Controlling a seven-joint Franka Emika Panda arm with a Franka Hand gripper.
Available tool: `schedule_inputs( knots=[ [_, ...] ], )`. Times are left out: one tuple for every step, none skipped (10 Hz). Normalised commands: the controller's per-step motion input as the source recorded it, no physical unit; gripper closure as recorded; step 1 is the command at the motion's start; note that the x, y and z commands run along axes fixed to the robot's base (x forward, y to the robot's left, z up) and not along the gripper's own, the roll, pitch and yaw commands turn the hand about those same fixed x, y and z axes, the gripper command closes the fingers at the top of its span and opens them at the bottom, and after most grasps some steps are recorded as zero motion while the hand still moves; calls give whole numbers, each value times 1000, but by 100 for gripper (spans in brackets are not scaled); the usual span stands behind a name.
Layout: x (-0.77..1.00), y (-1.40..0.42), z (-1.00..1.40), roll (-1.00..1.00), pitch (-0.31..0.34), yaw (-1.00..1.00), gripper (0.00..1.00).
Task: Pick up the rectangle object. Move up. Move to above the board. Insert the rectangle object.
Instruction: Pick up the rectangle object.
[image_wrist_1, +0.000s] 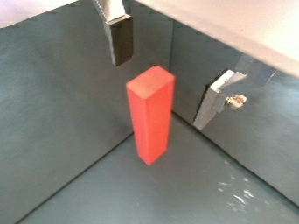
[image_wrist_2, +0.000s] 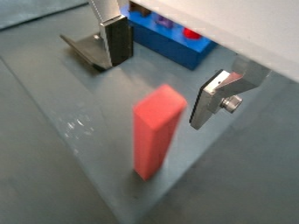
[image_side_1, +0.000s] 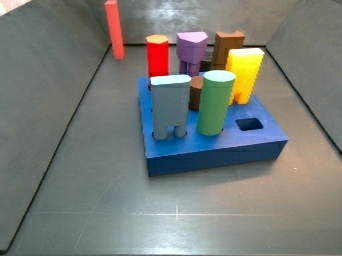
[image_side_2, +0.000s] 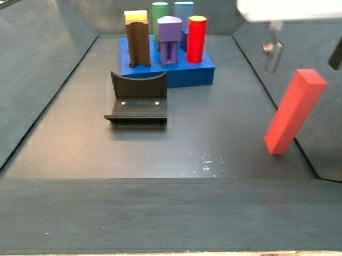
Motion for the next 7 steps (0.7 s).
schedule_inputs(
  knots=[
    [-43,0,-666,70,-110,-3,0],
    [0,0,-751,127,-87,0,0],
    [-31,129,-620,127,-23,0,0],
    [0,237,-386,51,0,0,0],
    [0,220,-374,23,0,0,0],
    [0,211,-403,0,0,0,0],
    [0,80,-137,0,0,0,0]
  ],
)
